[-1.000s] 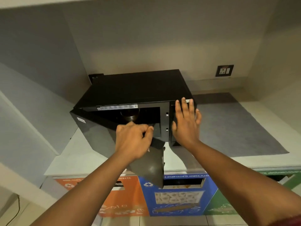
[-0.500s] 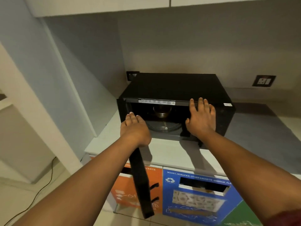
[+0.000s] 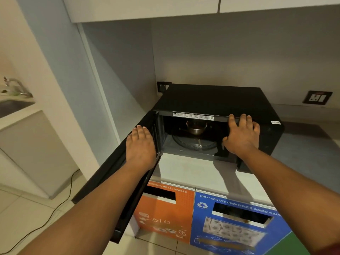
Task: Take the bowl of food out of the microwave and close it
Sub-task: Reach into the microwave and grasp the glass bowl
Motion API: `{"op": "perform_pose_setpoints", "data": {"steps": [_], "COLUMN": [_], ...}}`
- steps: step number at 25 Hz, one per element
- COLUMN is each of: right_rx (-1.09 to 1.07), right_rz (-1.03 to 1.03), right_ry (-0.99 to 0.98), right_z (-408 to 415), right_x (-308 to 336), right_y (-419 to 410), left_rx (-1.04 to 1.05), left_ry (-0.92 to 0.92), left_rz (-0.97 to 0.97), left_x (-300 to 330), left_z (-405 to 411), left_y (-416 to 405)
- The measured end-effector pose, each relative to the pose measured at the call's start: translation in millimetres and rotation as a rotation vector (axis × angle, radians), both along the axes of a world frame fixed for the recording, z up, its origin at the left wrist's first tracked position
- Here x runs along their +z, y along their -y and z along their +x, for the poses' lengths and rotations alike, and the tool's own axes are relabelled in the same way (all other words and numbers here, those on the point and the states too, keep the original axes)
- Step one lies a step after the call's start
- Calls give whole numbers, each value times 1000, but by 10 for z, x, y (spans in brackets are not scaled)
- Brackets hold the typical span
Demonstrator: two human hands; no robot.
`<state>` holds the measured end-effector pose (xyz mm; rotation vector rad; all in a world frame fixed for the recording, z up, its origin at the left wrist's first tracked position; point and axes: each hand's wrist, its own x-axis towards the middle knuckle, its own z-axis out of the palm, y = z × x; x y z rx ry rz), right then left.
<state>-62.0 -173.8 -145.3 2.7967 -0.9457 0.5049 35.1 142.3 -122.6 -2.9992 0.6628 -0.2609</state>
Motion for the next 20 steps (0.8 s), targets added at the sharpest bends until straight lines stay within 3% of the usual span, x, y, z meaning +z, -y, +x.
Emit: {"op": "perform_pose_setpoints", "data": {"steps": [10, 20], "right_rx": [-4, 0], "right_rz": [19, 45], "right_ry": [-17, -23], "right_z": [-27, -11], "right_x": [54, 39], "right_y": [-30, -21], "left_rx": [-69, -83], "left_ry": [152, 152], "left_rz": [32, 4], "left_x": [-97, -82], "left_z": [59, 47], "left_y": [-102, -111]}}
